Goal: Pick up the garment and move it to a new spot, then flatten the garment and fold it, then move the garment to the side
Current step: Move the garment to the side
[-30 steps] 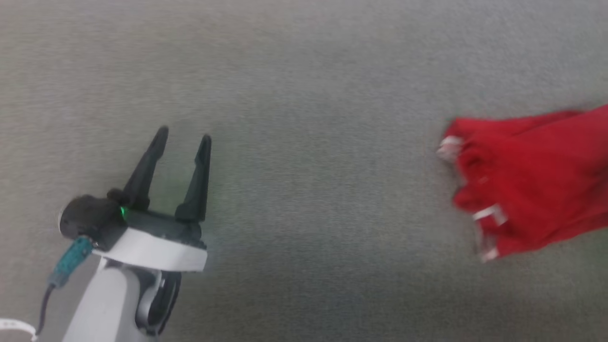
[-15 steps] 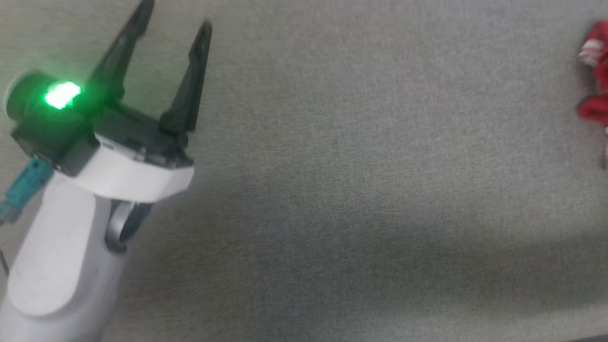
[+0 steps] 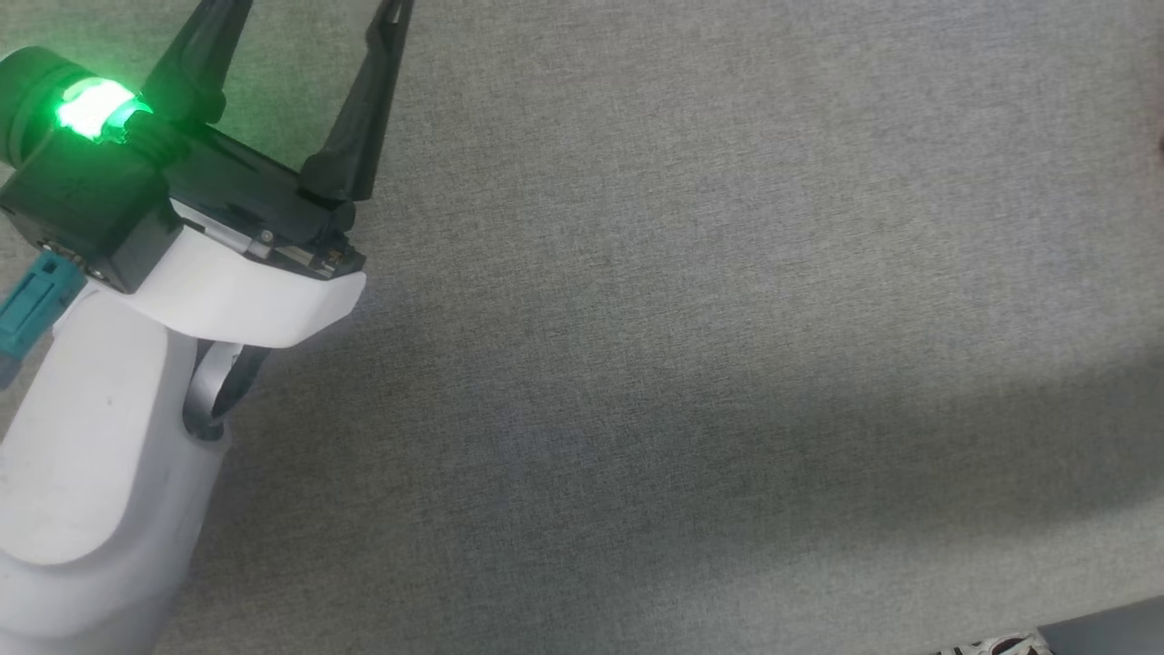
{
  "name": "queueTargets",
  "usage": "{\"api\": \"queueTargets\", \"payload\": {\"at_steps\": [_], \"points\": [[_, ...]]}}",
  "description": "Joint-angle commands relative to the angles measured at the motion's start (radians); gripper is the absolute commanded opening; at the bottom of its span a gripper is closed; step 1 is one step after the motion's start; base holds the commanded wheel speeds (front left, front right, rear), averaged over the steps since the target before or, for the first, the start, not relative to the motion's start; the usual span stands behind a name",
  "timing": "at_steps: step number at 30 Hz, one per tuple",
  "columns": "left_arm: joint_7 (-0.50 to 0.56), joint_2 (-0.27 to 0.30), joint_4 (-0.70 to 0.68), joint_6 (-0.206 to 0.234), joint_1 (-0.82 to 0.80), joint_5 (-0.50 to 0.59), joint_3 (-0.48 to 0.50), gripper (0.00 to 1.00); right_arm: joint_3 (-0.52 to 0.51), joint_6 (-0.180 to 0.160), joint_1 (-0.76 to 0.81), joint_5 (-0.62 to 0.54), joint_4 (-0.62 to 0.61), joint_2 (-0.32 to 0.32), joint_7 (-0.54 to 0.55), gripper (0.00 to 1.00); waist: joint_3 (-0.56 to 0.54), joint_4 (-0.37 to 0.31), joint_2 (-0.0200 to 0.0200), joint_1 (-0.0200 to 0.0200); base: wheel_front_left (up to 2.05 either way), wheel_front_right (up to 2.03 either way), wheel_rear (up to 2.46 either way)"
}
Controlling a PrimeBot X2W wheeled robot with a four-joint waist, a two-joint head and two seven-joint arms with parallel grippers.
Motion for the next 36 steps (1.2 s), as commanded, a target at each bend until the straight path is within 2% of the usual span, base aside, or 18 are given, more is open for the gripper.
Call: {"api": "queueTargets", "payload": {"at_steps": [1, 2, 3, 9, 12, 13, 17, 25, 33, 36], "points": [[-0.004, -0.002, 0.007, -0.002, 0.002, 0.005, 0.000, 1.00, 0.016, -0.002, -0.025, -0.015, 0.032, 0.001, -0.029, 0.39, -0.012, -0.002, 0.0000, 0.0000, 0.00, 0.00, 0.00], [-0.004, -0.004, 0.010, -0.002, 0.009, 0.003, -0.001, 1.00, 0.029, -0.002, -0.028, -0.025, 0.047, 0.001, -0.040, 0.86, -0.020, -0.001, 0.0000, 0.0000, 0.00, 0.00, 0.00], [-0.004, -0.008, 0.015, -0.002, 0.016, 0.000, 0.001, 1.00, 0.039, -0.002, -0.030, -0.033, 0.057, -0.001, -0.053, 1.00, -0.029, 0.001, 0.0000, 0.0000, 0.00, 0.00, 0.00], [-0.004, -0.042, 0.041, -0.002, 0.070, -0.020, 0.026, 1.00, 0.095, -0.002, -0.024, -0.051, 0.084, -0.012, -0.109, 1.00, -0.107, 0.014, 0.0000, 0.0000, 0.00, 0.00, 0.00], [-0.004, -0.060, 0.063, -0.002, 0.120, -0.025, 0.040, 1.00, 0.157, -0.002, 0.002, -0.051, 0.067, -0.015, -0.124, 1.00, -0.165, 0.029, 0.0000, 0.0000, 0.00, 0.00, 0.00], [-0.004, -0.079, 0.076, -0.002, 0.157, -0.029, 0.052, 1.00, 0.210, -0.002, 0.022, -0.052, 0.050, -0.015, -0.138, 1.00, -0.205, 0.044, 0.0000, 0.0000, 0.00, 0.00, 0.00], [-0.004, -0.108, 0.096, -0.002, 0.220, -0.032, 0.072, 1.00, 0.282, -0.002, 0.059, -0.041, 0.019, -0.001, -0.164, 1.00, -0.267, 0.071, 0.0000, 0.0000, 0.00, 0.00, 0.00], [-0.004, -0.164, 0.113, -0.002, 0.389, -0.034, 0.125, 1.00, 0.433, -0.002, 0.180, -0.014, -0.078, 0.057, -0.215, 1.00, -0.407, 0.149, 0.0000, 0.0000, 0.00, 0.00, 0.00], [-0.004, -0.202, 0.148, -0.002, 0.513, -0.026, 0.165, 1.00, 0.515, -0.002, 0.318, -0.025, -0.174, 0.133, -0.319, 1.00, -0.528, 0.220, 0.0000, 0.0000, 0.00, 0.00, 0.00], [-0.004, -0.223, 0.163, -0.002, 0.577, -0.020, 0.184, 1.00, 0.533, -0.002, 0.389, -0.025, -0.196, 0.182, -0.365, 1.00, -0.586, 0.255, 0.0000, 0.0000, 0.00, 0.00, 0.00]]}}
